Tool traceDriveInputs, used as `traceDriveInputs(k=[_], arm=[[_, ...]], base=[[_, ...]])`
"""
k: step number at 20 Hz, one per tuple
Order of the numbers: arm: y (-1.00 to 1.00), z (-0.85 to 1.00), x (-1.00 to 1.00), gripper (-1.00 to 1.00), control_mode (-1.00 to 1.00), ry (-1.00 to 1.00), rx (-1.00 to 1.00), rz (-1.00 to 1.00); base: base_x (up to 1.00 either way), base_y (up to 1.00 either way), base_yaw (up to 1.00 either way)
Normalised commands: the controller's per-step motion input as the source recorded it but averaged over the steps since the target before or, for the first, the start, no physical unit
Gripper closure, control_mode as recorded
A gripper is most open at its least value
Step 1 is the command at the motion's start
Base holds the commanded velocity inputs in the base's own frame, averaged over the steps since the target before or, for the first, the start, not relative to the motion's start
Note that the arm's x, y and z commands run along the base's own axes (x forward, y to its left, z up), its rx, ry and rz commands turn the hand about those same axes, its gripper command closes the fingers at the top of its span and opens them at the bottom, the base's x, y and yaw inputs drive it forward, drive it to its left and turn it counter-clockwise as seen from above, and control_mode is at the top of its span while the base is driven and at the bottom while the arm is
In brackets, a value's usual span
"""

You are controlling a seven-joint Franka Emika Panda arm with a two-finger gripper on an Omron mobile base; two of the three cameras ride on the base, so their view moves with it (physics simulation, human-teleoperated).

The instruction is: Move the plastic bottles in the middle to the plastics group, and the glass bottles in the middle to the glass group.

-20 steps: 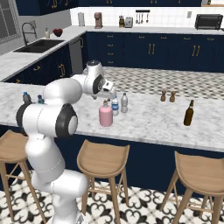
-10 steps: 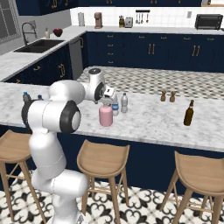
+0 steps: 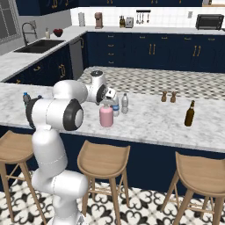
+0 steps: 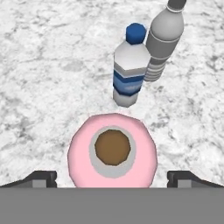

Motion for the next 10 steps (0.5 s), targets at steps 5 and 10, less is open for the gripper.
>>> traceDriveInputs(k=[5,10], arm=[[-0.02,-0.21,0.02,-1.00,-1.00,0.00,0.00,0.00],[0.00,-0.04,0.13,-1.00,-1.00,-0.01,0.00,0.00]], base=[[0.00,0.00,0.00],[0.00,0.00,0.00]])
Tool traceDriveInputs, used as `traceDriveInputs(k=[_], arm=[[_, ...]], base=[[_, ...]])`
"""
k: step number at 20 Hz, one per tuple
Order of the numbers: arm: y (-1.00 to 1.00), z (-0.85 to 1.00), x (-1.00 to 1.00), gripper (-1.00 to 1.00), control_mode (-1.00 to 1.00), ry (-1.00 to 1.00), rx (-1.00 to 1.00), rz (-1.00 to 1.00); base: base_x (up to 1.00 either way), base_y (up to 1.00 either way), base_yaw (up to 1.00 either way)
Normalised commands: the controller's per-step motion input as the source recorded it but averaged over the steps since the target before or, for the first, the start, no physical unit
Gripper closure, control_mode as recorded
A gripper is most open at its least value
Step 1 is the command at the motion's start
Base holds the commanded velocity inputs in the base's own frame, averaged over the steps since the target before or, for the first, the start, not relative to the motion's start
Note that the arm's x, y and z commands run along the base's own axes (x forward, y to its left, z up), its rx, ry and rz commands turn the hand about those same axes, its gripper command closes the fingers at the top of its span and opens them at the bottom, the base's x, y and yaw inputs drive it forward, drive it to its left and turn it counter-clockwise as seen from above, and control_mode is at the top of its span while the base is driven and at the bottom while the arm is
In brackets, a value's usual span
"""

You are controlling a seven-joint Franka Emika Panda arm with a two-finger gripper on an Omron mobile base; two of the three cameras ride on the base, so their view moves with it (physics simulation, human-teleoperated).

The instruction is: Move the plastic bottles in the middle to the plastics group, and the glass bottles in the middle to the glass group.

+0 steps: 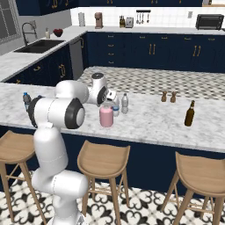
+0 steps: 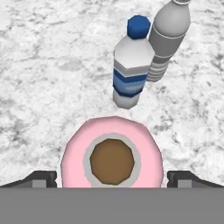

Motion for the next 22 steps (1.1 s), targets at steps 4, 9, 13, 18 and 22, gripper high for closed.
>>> traceDriveInputs(k=[4,9,13,18,22], arm=[[0.00,0.00,0.26,-1.00,-1.00,-0.01,0.00,0.01],[0.00,-0.05,0.14,-1.00,-1.00,-0.05,0.00,0.01],[-0.05,0.00,-0.02,-1.00,-1.00,-0.09,0.00,0.00],[-0.01,-0.01,-0.03,-1.00,-1.00,-0.08,0.00,0.00],[0.00,-0.13,0.00,-1.00,-1.00,0.00,0.00,0.00]], base=[[0.00,0.00,0.00],[0.00,0.00,0.00],[0.00,0.00,0.00],[0.00,0.00,0.00],[0.00,0.00,0.00]])
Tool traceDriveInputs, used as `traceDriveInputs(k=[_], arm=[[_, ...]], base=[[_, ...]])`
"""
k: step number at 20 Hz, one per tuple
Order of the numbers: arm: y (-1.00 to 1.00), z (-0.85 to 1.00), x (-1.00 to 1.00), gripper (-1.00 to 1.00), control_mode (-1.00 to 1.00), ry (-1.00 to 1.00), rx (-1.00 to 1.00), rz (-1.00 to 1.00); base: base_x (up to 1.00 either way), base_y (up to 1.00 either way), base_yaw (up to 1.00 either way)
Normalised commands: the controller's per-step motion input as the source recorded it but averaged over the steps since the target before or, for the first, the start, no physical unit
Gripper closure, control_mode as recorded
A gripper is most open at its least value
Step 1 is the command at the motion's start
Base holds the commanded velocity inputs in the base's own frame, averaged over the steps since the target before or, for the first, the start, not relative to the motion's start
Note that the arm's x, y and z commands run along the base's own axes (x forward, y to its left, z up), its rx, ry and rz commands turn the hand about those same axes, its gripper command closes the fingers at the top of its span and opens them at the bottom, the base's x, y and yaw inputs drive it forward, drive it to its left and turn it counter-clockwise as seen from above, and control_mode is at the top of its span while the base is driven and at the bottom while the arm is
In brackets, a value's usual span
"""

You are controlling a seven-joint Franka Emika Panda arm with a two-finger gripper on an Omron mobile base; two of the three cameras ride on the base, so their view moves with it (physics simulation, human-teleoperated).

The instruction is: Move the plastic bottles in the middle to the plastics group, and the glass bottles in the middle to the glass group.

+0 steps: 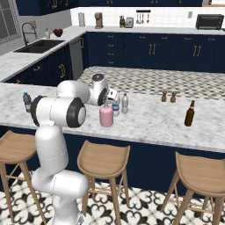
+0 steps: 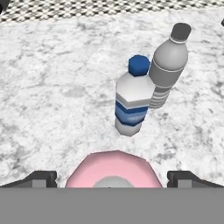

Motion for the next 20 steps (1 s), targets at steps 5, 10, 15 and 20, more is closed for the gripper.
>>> traceDriveInputs(k=[5,10,15,20], arm=[[0.00,-0.05,0.00,-1.00,-1.00,-0.01,0.00,0.00],[0.00,0.00,-0.12,-1.00,-1.00,-0.06,0.00,0.00],[0.00,0.00,-0.19,-1.00,-1.00,-0.17,0.00,0.00],[0.00,-0.17,-0.11,-1.00,-1.00,-0.04,0.00,0.00]], base=[[0.00,0.00,0.00],[0.00,0.00,0.00],[0.00,0.00,0.00],[0.00,0.00,0.00]])
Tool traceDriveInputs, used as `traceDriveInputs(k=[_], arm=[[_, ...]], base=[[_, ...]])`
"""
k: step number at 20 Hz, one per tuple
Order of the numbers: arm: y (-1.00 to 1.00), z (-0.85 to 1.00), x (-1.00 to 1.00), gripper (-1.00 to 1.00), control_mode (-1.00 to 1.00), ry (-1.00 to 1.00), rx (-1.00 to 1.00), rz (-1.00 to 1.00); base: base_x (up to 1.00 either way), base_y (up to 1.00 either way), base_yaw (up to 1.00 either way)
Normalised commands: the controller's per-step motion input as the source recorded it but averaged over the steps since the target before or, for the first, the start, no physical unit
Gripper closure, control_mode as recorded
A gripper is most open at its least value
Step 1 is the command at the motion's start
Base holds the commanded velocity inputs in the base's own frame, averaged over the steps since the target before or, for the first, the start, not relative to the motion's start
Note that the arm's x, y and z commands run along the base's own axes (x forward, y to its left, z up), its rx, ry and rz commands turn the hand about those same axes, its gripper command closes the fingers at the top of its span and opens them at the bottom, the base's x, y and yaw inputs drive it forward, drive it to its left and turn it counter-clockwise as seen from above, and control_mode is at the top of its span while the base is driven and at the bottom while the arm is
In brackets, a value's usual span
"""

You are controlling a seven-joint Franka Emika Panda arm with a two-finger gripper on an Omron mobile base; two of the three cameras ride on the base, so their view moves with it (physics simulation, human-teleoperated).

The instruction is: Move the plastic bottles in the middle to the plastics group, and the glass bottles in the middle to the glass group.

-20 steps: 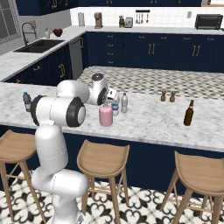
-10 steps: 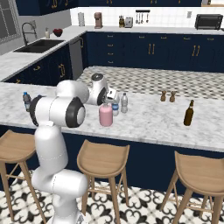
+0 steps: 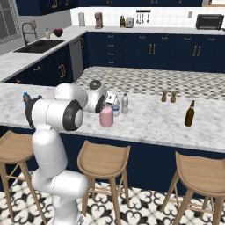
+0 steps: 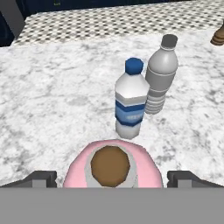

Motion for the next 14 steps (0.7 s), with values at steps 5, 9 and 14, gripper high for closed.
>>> traceDriveInputs(k=[5,9,14], arm=[[0.03,0.00,0.00,-1.00,-1.00,0.00,0.00,0.00],[0.02,0.00,0.01,-1.00,-1.00,0.00,0.00,0.00],[0.00,0.05,0.06,-1.00,-1.00,0.00,0.00,0.00]], base=[[0.00,0.00,0.00],[0.00,0.00,0.00],[0.00,0.00,0.00]])
